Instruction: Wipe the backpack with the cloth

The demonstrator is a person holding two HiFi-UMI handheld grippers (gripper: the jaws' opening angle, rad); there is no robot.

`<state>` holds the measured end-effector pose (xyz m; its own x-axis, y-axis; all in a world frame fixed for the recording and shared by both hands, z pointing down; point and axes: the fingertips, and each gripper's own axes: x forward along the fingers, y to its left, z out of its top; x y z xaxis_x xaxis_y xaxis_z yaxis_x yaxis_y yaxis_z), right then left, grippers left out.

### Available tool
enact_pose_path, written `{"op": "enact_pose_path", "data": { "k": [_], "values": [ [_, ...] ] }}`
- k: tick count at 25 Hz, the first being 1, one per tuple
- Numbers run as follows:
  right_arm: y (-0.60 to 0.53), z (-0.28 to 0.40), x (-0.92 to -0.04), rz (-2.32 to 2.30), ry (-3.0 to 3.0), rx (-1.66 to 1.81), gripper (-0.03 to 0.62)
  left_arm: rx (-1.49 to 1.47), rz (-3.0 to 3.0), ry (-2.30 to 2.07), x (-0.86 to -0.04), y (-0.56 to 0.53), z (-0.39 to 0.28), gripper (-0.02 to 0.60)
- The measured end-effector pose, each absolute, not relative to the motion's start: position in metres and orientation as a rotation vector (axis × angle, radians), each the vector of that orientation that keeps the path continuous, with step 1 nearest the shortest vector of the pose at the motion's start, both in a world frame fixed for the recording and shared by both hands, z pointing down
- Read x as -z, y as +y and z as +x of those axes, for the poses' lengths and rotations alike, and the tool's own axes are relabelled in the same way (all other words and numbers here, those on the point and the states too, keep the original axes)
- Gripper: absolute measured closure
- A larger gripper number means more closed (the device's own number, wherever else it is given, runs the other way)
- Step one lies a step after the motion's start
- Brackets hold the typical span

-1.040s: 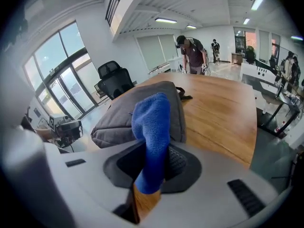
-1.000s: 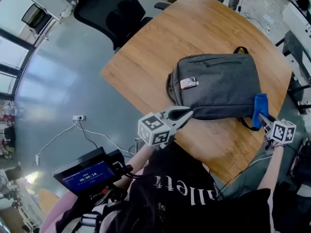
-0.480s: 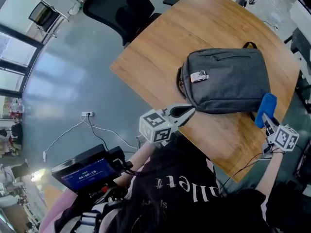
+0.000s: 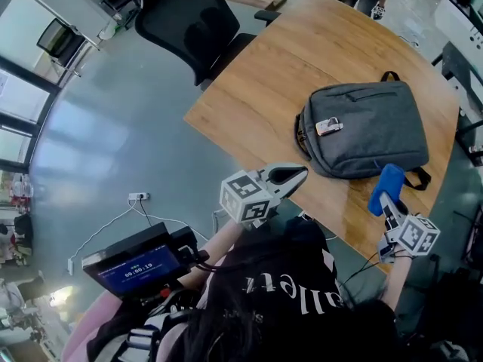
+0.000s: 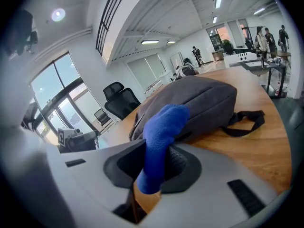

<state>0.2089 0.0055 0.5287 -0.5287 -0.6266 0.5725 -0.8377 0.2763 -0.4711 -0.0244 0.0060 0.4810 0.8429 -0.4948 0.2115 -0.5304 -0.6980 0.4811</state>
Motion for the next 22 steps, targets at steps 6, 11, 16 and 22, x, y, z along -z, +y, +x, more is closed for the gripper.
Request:
{"op": "enact_pose_path", "data": {
  "k": [6,11,16,22],
  "values": [
    [0.052,0.124,-0.521,1.421,-2.291,-1.155,0.507,-0.106,2.511,-0.717,-0.476,0.038,-0.101,0.581],
    [0.091,0.067,-0.520,1.462,-2.275,-1.171,0.508,-0.100,2.483,-0.720,-0.484,0.065,-0.151,0.580],
    [0.124,0.021,-0.521,1.482,-2.285,-1.226,0.507,-0.036,2.487,-0.644,-0.498,0.083,-0.151,0.581],
    [0.154,-0.006,-0.522,1.430,-2.293,-1.241,0.507,-0.039,2.505,-0.554,-0.497,0.115,-0.133,0.580]
  ]
}}
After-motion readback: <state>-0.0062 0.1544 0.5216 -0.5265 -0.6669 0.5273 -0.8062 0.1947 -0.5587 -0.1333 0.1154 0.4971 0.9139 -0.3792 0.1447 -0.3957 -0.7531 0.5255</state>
